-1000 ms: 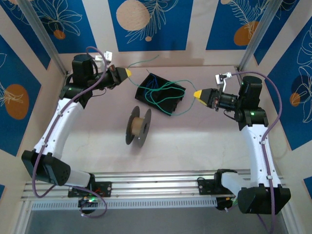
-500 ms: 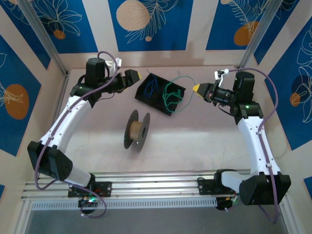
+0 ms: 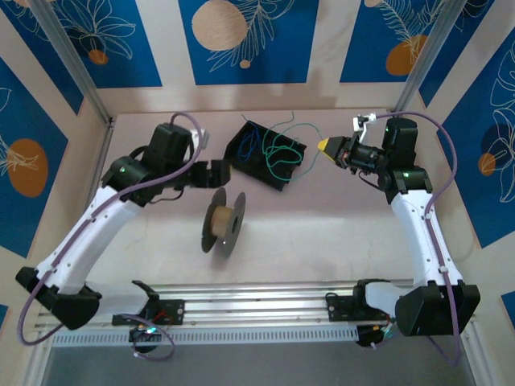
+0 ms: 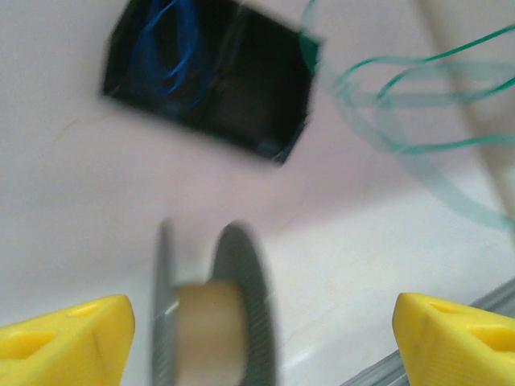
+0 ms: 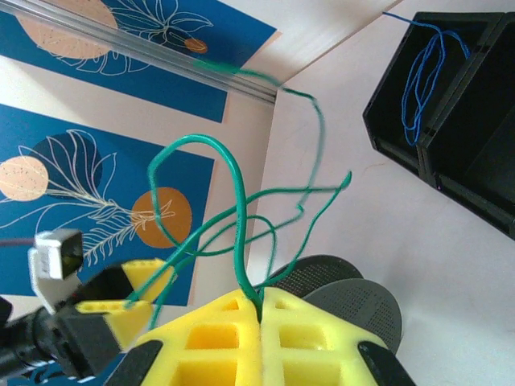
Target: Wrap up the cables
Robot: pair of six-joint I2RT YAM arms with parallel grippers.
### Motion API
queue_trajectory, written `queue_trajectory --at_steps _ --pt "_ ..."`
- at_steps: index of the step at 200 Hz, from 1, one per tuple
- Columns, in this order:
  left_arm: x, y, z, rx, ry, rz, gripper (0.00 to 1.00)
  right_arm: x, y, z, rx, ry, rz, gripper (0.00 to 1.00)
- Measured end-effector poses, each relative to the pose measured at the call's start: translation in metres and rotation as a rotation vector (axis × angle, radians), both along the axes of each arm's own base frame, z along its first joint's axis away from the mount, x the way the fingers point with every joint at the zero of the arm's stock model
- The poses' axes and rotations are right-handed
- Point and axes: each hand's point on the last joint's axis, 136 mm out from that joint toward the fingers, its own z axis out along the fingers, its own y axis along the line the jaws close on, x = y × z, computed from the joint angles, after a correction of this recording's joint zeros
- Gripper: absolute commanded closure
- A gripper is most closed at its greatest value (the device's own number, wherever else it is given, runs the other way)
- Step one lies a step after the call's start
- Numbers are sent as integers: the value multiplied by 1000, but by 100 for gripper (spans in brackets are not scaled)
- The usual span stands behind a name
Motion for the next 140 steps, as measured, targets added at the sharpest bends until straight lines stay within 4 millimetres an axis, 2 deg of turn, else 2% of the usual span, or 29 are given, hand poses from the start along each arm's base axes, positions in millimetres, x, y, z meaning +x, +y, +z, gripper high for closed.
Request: queue_trajectory --at_steps 11,26,39,53,68,103,121,140 --pt "-11 17 -14 55 29 31 22 0 1 -1 0 3 3 100" --pt "-24 30 -31 96 67 47 26 -1 3 -1 0 4 11 100" --pt "-31 34 -46 117 101 47 31 -1 5 -1 0 3 14 100" --pt "-36 36 -72 151 161 49 39 -2 6 -1 0 3 19 100" --pt "-42 32 -101 170 245 45 48 -2 6 -1 0 2 20 100" --pt "-41 18 -128 150 299 26 81 -3 6 0 0 1 20 100" --pt "-33 12 -134 142 290 24 100 -3 6 0 0 2 20 100" --pt "-23 2 -136 78 293 43 100 -3 6 0 0 1 20 100"
